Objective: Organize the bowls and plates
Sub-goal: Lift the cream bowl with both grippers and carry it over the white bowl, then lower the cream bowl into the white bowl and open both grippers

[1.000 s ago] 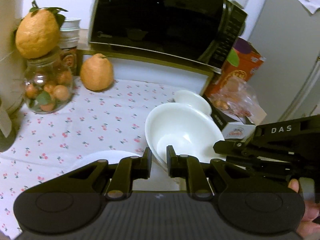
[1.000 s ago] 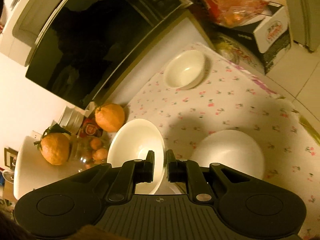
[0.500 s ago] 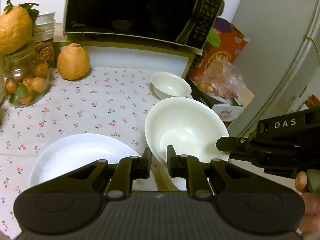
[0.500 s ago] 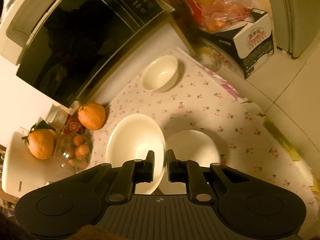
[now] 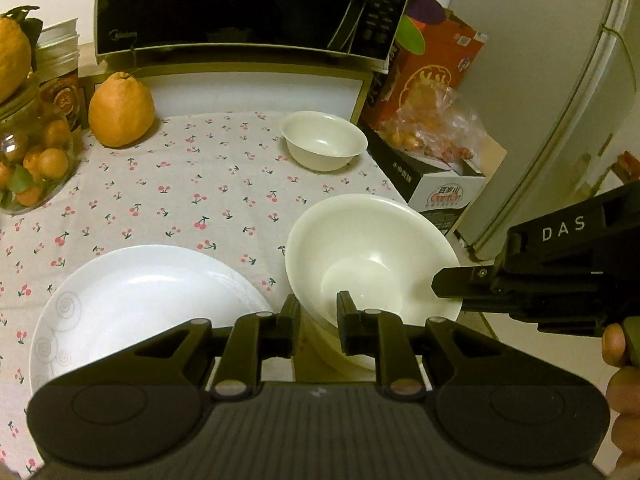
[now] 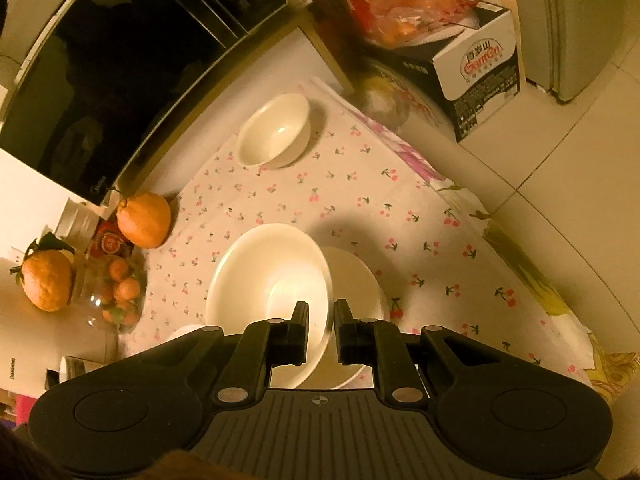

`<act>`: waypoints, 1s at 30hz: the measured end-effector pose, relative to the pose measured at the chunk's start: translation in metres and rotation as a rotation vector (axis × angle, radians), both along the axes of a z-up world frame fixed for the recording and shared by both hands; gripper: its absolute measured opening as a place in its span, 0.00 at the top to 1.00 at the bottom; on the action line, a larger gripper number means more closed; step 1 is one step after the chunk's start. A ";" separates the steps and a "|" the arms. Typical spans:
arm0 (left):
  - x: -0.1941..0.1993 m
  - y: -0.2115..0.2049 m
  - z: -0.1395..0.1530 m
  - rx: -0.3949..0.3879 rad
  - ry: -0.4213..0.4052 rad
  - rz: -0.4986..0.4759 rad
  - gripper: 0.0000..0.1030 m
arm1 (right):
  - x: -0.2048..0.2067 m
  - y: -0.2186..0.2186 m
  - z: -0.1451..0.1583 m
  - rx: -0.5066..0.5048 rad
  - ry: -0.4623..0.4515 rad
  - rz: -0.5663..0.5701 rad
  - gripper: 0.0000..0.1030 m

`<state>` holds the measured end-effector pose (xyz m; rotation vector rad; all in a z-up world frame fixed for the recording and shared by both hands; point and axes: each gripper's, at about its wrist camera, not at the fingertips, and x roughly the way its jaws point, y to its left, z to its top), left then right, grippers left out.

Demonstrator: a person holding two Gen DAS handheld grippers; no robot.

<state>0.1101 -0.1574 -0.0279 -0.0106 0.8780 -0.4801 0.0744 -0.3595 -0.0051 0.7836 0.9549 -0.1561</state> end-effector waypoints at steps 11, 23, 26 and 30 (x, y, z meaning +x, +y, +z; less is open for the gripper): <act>0.002 -0.006 -0.007 0.032 0.018 -0.027 0.82 | 0.003 0.002 -0.006 -0.030 0.051 0.015 0.85; 0.001 -0.012 -0.013 0.063 0.021 -0.051 0.80 | 0.004 0.001 -0.011 -0.041 0.077 0.026 0.84; 0.002 -0.013 -0.014 0.072 0.021 -0.056 0.79 | 0.005 0.002 -0.012 -0.044 0.084 0.027 0.84; 0.001 -0.013 -0.016 0.079 0.024 -0.063 0.79 | 0.006 0.001 -0.014 -0.044 0.089 0.027 0.84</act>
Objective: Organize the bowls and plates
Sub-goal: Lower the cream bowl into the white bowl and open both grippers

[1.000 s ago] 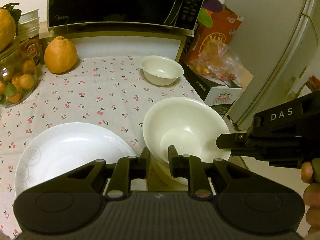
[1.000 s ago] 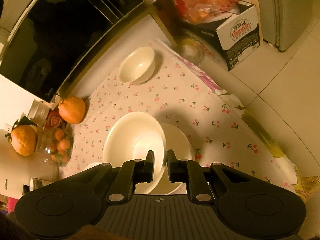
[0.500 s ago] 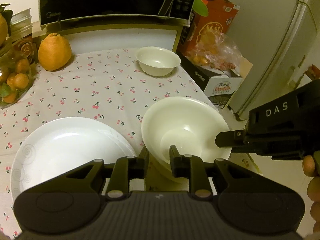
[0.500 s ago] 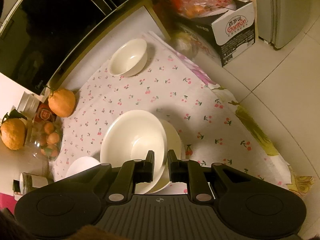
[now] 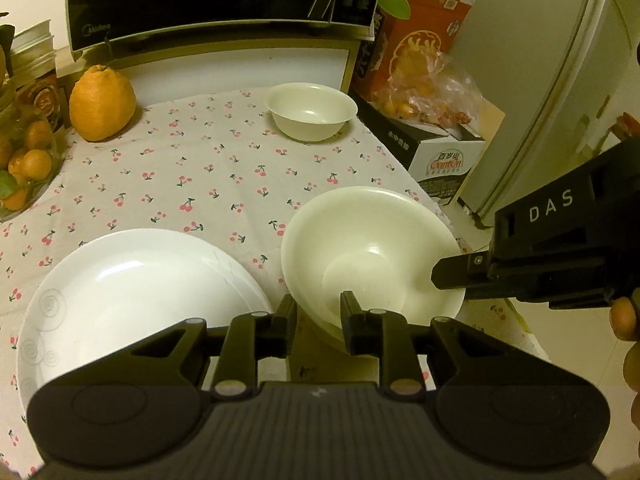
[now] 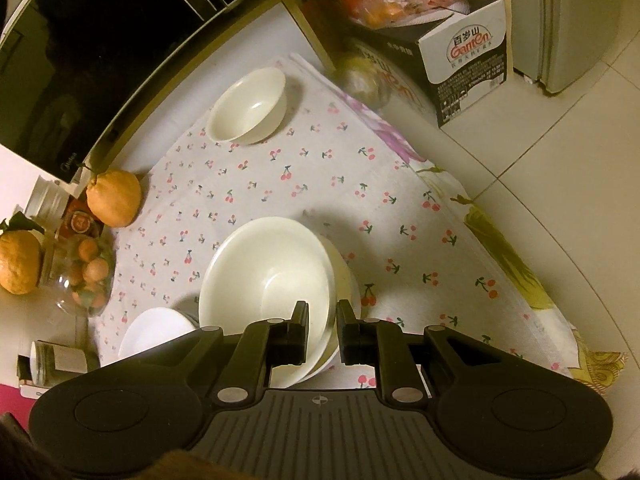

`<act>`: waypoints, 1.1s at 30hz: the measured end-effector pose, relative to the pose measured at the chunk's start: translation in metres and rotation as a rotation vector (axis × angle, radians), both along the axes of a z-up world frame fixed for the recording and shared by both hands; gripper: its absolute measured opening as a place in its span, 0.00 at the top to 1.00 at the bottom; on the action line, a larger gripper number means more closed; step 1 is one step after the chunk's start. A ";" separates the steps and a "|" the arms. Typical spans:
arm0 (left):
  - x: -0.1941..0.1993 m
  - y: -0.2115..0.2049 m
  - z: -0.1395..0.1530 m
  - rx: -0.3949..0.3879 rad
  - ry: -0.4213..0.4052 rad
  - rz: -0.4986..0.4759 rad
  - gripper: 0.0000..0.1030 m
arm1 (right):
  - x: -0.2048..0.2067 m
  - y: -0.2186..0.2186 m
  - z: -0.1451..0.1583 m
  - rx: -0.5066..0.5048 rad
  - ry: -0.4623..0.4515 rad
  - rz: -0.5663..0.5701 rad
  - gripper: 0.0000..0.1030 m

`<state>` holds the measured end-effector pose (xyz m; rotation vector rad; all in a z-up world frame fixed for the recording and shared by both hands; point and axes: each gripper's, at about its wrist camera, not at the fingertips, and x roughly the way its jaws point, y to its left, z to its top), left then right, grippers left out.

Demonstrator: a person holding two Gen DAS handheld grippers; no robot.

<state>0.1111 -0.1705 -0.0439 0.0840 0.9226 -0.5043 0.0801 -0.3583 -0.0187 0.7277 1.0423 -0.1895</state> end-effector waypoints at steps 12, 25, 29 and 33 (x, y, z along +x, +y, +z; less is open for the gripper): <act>0.002 -0.002 -0.003 0.006 0.009 -0.007 0.79 | 0.000 -0.004 0.000 -0.015 0.006 -0.004 0.83; 0.000 0.001 -0.001 -0.018 0.006 -0.006 0.72 | 0.000 -0.009 0.001 0.000 0.003 -0.013 0.83; -0.001 0.000 0.002 -0.032 0.005 -0.016 0.63 | 0.000 -0.010 0.002 0.011 -0.001 -0.013 0.76; -0.001 0.000 0.008 -0.056 0.003 -0.022 0.45 | -0.002 -0.012 0.005 0.038 -0.026 -0.019 0.65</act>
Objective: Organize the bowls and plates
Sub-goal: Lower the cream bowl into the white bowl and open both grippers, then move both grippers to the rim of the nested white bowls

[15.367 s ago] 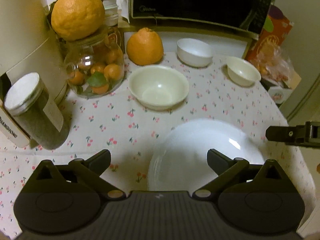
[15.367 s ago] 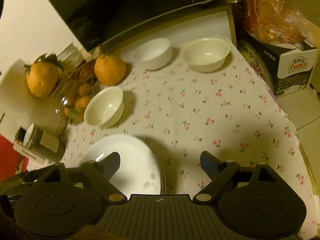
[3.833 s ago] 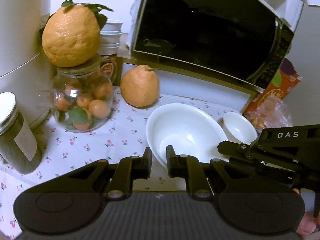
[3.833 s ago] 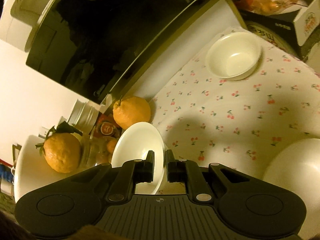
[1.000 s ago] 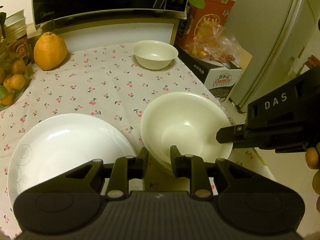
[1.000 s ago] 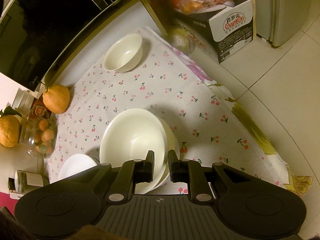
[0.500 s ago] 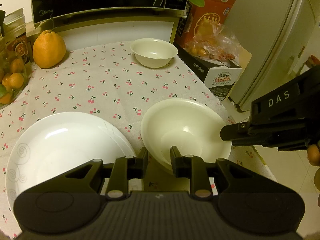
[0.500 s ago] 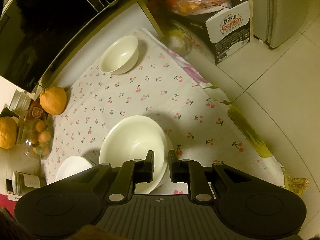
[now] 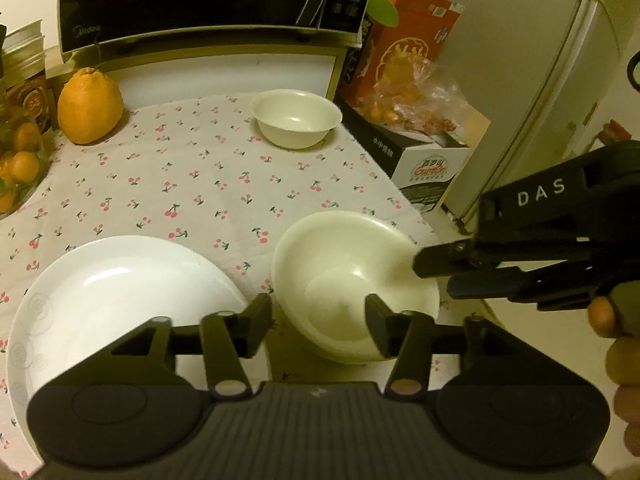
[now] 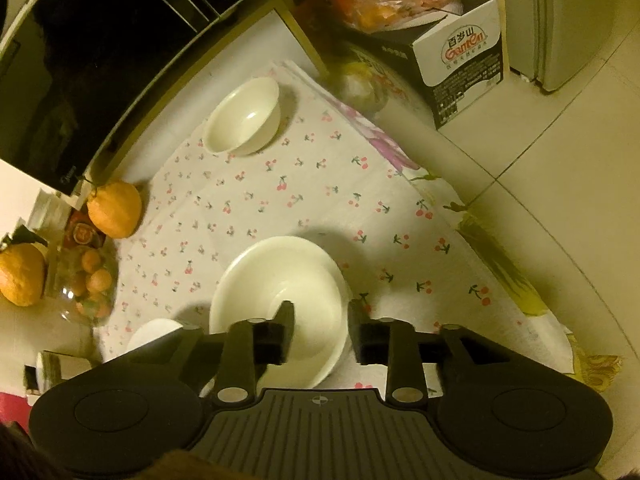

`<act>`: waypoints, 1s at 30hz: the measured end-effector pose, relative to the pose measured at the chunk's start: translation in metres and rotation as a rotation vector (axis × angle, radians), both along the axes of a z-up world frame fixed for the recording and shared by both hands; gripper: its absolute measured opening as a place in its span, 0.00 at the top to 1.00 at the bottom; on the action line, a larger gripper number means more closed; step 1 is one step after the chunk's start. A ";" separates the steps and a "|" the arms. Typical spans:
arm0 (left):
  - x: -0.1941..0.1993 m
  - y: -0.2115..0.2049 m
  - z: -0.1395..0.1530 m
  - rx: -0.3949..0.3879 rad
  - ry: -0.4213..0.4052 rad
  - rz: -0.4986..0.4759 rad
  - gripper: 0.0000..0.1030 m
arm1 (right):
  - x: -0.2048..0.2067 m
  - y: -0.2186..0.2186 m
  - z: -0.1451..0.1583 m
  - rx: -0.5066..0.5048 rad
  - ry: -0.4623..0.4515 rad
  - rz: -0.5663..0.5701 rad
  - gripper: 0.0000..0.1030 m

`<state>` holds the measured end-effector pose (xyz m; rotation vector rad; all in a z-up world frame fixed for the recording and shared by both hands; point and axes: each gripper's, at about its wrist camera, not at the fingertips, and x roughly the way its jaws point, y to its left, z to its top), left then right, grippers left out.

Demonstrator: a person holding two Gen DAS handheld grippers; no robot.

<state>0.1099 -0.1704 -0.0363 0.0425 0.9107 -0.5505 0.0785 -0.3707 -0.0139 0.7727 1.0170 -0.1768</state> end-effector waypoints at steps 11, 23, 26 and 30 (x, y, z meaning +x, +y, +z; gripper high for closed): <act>0.004 0.006 0.012 0.013 -0.021 0.022 0.04 | -0.003 -0.013 0.009 0.046 -0.090 -0.013 0.27; 0.030 0.015 0.022 0.075 -0.027 0.083 0.00 | 0.011 -0.040 0.013 0.135 -0.111 -0.062 0.15; 0.045 0.013 0.027 0.074 -0.013 0.090 0.00 | 0.019 -0.049 0.015 0.186 -0.120 -0.075 0.13; 0.063 0.007 0.035 0.083 -0.028 0.094 0.00 | 0.037 -0.056 0.014 0.243 -0.133 -0.068 0.13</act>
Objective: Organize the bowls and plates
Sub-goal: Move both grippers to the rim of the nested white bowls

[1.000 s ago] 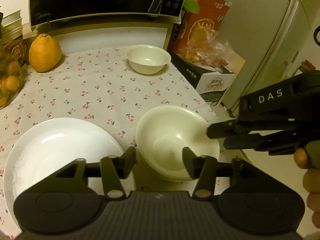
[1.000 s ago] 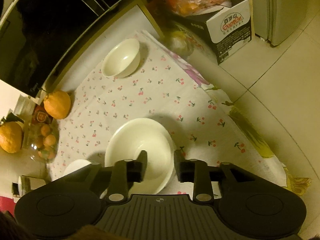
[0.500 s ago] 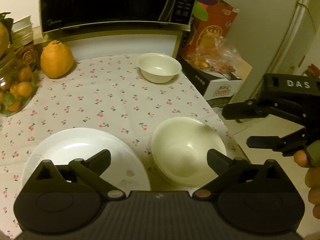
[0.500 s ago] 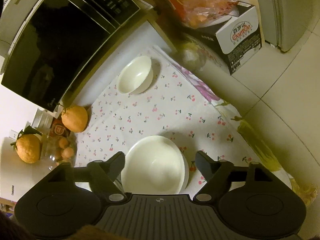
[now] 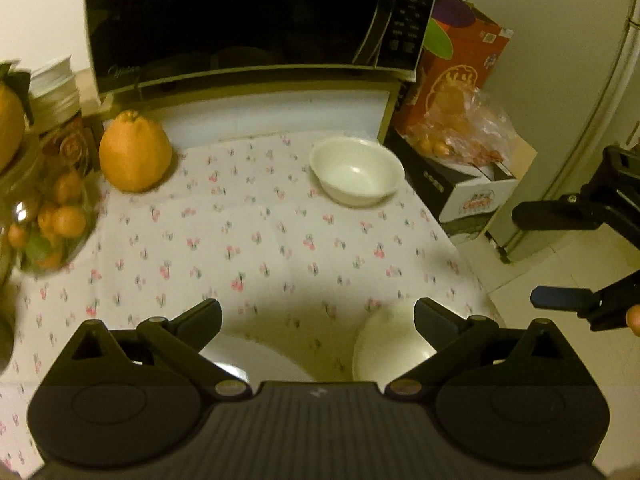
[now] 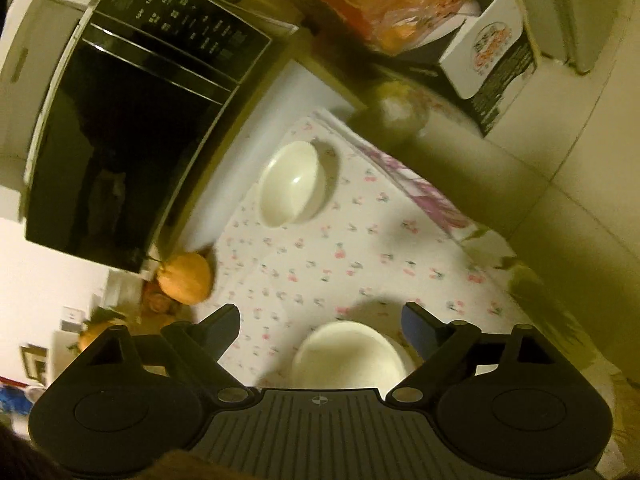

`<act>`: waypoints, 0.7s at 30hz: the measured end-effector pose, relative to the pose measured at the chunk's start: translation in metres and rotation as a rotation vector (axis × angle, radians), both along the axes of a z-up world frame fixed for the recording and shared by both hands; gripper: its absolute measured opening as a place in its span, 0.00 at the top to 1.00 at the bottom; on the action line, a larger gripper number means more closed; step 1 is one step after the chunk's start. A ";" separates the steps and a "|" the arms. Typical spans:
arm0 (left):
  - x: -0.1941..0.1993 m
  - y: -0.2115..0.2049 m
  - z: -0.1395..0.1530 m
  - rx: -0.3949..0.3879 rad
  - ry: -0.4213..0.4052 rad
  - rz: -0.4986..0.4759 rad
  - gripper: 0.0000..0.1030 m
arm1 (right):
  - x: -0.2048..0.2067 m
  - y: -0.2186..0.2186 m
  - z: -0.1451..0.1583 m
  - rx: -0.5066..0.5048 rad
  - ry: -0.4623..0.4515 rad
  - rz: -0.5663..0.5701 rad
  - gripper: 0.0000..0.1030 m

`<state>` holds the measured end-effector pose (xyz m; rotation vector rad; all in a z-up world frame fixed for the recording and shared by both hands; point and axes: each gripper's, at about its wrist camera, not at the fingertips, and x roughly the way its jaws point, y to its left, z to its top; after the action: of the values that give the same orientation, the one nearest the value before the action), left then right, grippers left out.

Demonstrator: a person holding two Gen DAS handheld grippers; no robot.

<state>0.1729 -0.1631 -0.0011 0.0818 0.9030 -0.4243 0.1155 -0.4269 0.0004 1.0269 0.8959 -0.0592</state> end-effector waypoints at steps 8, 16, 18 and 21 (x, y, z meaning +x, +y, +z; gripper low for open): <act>0.046 -0.012 0.002 0.007 -0.028 0.018 0.00 | 0.043 -0.008 -0.012 0.039 -0.039 0.014 0.13; 0.097 -0.015 -0.014 -0.104 -0.001 0.013 0.00 | 0.087 -0.029 -0.038 0.126 -0.084 0.015 0.13; 0.107 -0.017 -0.018 -0.118 0.005 0.007 0.00 | 0.097 -0.034 -0.044 0.148 -0.107 0.018 0.13; 0.120 -0.021 -0.023 -0.147 0.014 -0.011 0.01 | 0.111 -0.041 -0.053 0.159 -0.131 0.026 0.13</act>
<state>0.2926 -0.1844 -0.0244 -0.0506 0.8824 -0.5004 0.2265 -0.4675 -0.0528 1.1532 0.8038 0.1022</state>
